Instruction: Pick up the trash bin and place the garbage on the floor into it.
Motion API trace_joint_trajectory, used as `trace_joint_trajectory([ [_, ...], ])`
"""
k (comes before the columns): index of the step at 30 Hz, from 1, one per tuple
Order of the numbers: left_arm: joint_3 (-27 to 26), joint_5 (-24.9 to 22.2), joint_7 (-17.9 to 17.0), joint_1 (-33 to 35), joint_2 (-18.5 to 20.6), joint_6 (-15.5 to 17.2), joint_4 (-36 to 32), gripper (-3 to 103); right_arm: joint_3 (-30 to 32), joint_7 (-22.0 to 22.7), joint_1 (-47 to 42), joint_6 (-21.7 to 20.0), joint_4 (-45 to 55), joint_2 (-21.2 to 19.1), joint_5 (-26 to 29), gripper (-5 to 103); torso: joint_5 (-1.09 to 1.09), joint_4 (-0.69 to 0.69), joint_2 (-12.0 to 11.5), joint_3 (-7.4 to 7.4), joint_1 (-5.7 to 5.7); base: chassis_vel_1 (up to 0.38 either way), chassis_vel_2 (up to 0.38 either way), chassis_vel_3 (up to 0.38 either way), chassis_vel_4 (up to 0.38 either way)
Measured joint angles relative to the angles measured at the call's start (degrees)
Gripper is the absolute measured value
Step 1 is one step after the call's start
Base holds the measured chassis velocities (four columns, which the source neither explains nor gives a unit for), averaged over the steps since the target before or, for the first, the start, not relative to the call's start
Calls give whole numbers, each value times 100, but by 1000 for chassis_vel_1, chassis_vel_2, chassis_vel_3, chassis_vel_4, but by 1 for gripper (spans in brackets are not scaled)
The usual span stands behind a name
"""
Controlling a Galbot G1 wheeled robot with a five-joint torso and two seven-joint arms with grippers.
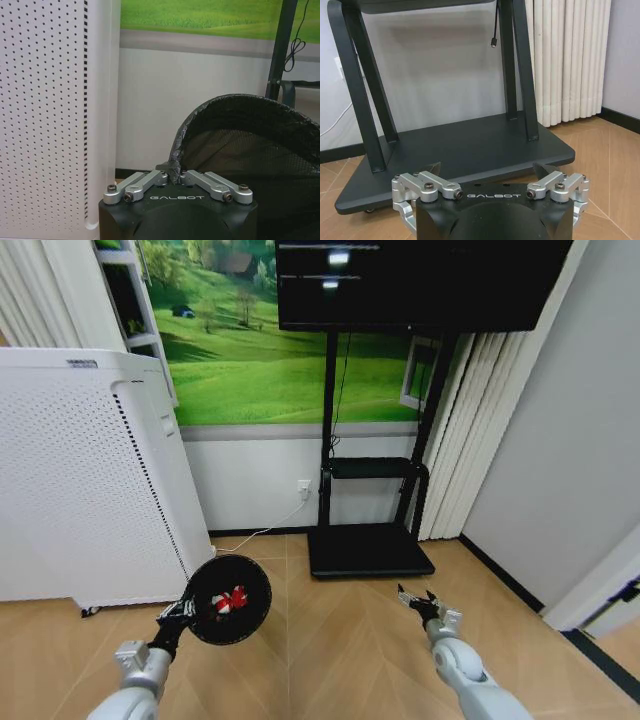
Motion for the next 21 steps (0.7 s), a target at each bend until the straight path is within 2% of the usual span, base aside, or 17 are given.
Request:
trace_joint_trajectory([
  [8,66,67,-36,-82,-74,-1,114,4,-126,-52,136,12,-149,1,8,100,1,-3,0,0,0,-156,-138,142,139],
  [11,75,87,-47,-96,-99,0,148,4,-170,-70,187,16,-200,-8,24,100,2,0,0,0,0,-204,-202,219,201],
  [15,102,121,-47,-104,-144,0,201,4,-233,-95,239,24,-267,-30,49,100,2,-3,0,0,0,-243,-246,253,241],
  [21,121,163,-52,-114,-194,-13,249,4,-315,-130,286,111,-338,-58,71,100,-2,-1,-1,1,1,-299,-307,307,288],
])
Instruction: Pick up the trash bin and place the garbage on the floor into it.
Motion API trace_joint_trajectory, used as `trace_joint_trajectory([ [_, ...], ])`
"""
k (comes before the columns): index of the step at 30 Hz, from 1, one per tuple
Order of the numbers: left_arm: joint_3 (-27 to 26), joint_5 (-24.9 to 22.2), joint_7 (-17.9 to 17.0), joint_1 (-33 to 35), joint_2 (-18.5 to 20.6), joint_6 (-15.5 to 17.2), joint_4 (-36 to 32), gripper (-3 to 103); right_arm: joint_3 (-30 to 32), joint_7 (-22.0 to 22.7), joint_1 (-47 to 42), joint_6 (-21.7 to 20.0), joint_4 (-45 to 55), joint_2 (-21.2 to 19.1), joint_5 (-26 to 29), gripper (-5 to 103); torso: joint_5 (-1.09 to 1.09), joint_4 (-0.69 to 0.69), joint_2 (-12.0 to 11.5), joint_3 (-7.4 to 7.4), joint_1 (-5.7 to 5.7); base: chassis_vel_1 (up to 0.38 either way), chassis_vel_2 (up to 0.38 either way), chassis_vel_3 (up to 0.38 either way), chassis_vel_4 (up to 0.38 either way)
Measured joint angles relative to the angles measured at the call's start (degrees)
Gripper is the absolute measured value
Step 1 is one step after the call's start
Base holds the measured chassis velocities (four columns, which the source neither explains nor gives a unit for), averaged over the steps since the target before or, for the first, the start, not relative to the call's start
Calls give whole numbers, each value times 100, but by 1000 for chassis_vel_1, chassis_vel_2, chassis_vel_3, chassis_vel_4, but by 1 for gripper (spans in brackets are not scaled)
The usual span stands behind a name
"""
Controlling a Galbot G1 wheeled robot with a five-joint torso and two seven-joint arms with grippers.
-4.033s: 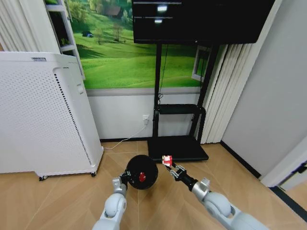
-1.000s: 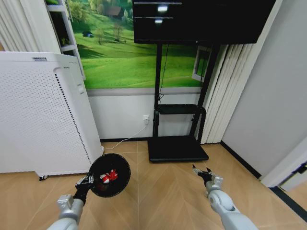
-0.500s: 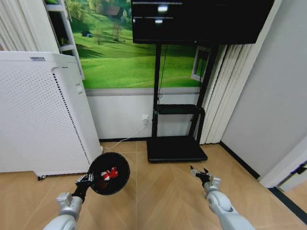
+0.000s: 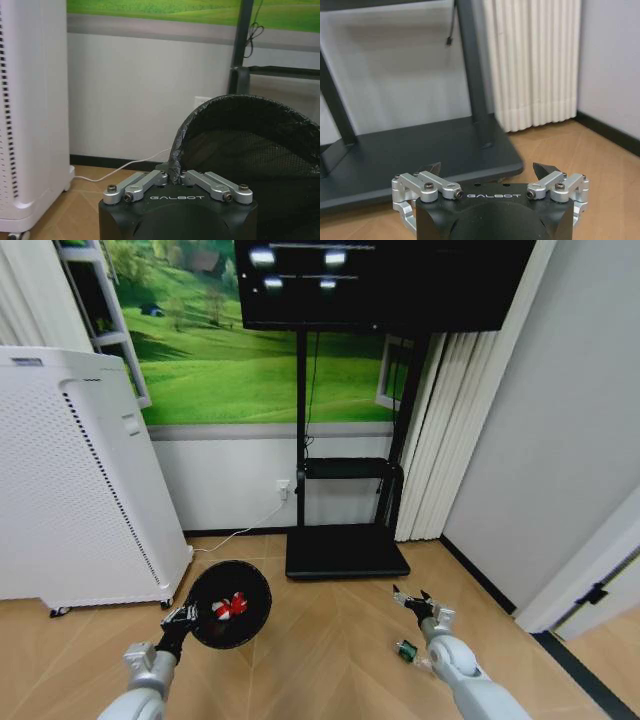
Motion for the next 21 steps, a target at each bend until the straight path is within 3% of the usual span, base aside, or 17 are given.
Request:
trace_joint_trajectory([
  [6,22,29,3,2,-27,-6,28,4,-82,-114,46,261,-115,-93,-168,100,5,-2,0,0,1,-304,-302,307,280],
  [7,24,36,-6,8,-39,-6,28,4,-119,-184,41,232,-120,-167,-271,100,5,-7,1,-1,0,-193,-224,143,72],
  [8,27,45,-22,23,-52,-3,32,4,-178,-216,34,170,-120,-245,-373,100,3,0,1,-1,0,-26,-98,143,72],
  [18,-175,180,-214,202,-93,125,181,4,-999,-239,72,26,-179,-845,-611,100,1,3,1,-1,0,42,36,-13,-19],
  [21,-425,187,-242,331,-20,133,382,4,-1528,-264,169,-17,-244,-1181,-659,100,1,1,1,-1,0,35,34,-43,-6],
])
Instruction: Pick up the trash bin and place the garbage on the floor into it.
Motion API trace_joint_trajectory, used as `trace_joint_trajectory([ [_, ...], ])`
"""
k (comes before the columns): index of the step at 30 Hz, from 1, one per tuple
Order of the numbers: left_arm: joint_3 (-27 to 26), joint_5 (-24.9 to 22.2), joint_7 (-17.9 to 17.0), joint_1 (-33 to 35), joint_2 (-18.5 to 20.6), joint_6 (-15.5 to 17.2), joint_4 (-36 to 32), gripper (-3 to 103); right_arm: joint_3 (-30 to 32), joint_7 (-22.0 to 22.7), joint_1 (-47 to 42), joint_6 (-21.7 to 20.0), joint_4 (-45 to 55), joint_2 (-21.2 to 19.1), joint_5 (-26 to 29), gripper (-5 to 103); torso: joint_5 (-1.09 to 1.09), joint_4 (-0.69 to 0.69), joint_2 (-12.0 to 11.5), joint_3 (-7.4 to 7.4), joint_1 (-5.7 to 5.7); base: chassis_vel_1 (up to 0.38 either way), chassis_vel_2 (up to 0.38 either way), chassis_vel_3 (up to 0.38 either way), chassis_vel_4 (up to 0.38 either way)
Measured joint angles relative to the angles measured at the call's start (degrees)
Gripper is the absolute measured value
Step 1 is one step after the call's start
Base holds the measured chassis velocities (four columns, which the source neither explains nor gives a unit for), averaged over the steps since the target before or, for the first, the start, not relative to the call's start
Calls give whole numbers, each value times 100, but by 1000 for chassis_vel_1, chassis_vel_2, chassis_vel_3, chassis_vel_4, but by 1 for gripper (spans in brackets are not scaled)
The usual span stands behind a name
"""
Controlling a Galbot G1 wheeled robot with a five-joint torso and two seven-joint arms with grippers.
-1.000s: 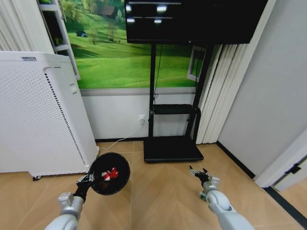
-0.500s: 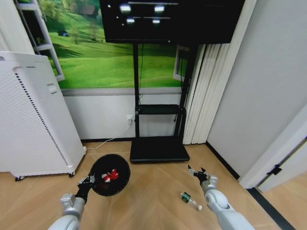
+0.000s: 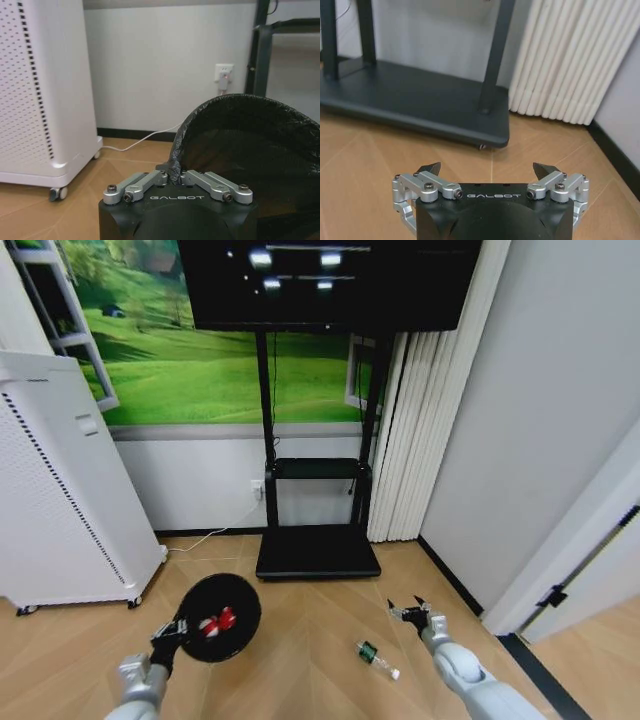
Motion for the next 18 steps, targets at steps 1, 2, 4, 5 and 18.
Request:
trace_joint_trajectory([
  [1,-50,-2,0,16,16,-6,50,4,-115,-13,17,-18,-10,-57,15,100,1,-1,0,0,0,0,0,0,0],
  [2,-50,-2,0,16,16,-6,50,4,-115,-13,17,-18,-10,-57,15,100,1,-1,0,0,0,0,0,0,0],
  [4,-115,-16,15,32,37,-38,94,4,-420,-25,72,-65,-76,-169,82,100,2,-2,0,0,0,0,0,0,0],
  [5,-118,-20,22,36,38,-49,92,4,-582,-28,95,-73,-119,-194,128,100,2,-3,0,0,0,0,0,0,0],
  [18,-112,-56,60,2,44,-93,2,4,-1860,0,335,-97,-314,-329,118,100,1,0,0,0,0,0,0,0,0],
])
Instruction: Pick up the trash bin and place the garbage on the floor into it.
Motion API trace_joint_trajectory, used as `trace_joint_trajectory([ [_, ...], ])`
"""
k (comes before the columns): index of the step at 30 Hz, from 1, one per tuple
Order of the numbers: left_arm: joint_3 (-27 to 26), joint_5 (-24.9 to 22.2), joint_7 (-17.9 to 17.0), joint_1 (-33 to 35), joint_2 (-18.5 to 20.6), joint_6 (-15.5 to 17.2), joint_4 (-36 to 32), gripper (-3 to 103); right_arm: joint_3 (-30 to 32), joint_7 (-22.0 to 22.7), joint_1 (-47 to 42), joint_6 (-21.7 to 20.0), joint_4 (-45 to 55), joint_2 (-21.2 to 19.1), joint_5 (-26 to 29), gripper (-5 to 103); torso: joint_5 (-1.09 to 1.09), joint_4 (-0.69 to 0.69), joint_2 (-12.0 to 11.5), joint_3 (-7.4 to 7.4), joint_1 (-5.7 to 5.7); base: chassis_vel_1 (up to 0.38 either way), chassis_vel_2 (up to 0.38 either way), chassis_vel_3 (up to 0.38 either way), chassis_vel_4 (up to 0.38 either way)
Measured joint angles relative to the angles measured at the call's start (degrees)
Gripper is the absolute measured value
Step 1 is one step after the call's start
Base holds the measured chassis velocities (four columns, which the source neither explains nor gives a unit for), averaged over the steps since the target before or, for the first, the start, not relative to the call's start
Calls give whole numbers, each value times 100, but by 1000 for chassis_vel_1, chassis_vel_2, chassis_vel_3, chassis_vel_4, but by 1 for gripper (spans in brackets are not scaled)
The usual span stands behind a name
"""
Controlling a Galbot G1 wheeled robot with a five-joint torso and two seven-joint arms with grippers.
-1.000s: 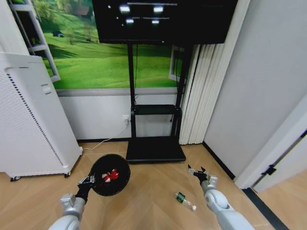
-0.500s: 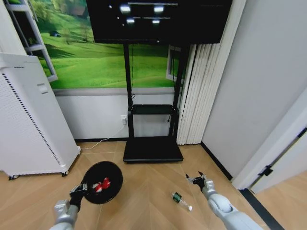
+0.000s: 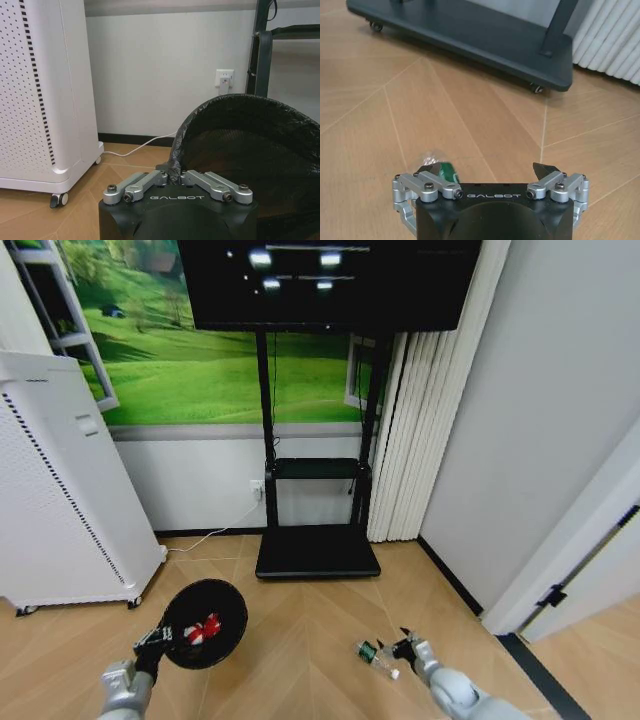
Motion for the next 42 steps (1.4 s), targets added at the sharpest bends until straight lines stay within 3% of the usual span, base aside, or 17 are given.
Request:
trace_joint_trajectory([
  [22,118,-10,16,-131,-16,-11,94,4,-1446,-202,1002,298,-1494,537,-55,100,0,-1,0,0,0,0,0,0,0],
  [42,165,57,19,-79,-59,-59,162,4,-1911,-423,1414,530,-2311,974,-52,100,0,-1,0,0,0,0,0,0,0],
])
